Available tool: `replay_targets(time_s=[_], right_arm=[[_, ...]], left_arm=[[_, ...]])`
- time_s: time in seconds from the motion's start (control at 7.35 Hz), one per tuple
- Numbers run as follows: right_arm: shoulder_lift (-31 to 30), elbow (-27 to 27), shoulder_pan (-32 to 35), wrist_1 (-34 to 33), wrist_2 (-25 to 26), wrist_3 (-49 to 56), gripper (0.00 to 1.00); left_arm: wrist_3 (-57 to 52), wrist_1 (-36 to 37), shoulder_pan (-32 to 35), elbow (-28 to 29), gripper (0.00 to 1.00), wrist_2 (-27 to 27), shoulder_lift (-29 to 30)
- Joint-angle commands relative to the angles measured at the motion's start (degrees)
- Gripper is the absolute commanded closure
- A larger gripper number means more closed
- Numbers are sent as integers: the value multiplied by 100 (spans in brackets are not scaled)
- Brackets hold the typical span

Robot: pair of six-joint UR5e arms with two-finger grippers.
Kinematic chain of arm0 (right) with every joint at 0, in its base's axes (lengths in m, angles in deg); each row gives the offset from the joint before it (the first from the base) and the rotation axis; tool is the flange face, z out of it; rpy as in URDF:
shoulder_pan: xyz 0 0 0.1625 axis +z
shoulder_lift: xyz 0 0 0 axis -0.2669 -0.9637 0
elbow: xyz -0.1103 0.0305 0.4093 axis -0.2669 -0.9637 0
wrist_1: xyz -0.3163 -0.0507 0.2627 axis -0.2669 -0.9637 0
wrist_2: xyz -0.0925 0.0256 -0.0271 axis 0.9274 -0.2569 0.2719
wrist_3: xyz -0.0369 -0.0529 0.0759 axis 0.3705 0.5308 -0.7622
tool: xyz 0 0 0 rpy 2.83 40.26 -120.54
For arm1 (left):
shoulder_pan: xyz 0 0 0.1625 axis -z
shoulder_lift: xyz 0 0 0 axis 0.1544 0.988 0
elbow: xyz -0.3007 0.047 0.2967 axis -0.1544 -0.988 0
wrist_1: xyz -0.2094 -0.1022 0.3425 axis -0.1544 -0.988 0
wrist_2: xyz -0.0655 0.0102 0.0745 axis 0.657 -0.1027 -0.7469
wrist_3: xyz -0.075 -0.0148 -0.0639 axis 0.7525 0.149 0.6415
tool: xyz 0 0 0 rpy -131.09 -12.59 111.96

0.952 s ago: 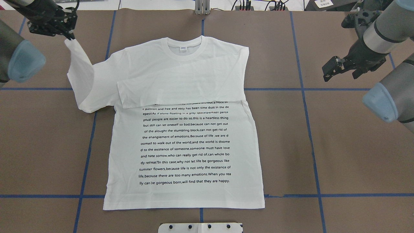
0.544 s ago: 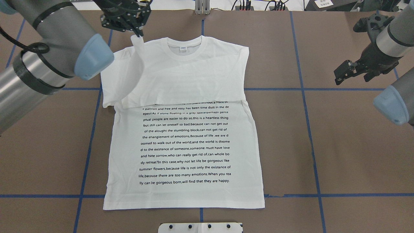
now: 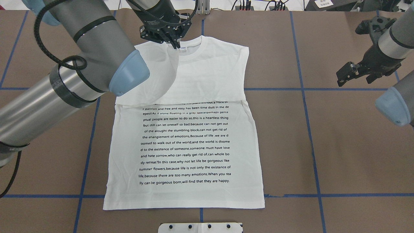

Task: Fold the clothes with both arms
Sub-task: 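Carry the sleeve with the left gripper across the shirt toward the collar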

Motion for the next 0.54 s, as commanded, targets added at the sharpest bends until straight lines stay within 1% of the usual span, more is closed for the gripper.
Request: replay_targets(time_s=[0.0,0.27,0.41], right_arm=[[-13,-22,0,-6,3,-4,0],[-5,-49,0,2,11,-12,0],[4,-75,-9,-6,3,-12,0]], left_arm=[[253,-213,-267,6,100,-16,16],[440,-486,-504,41,100,-156,34],[448,-800,-522,363,100,-174,69]])
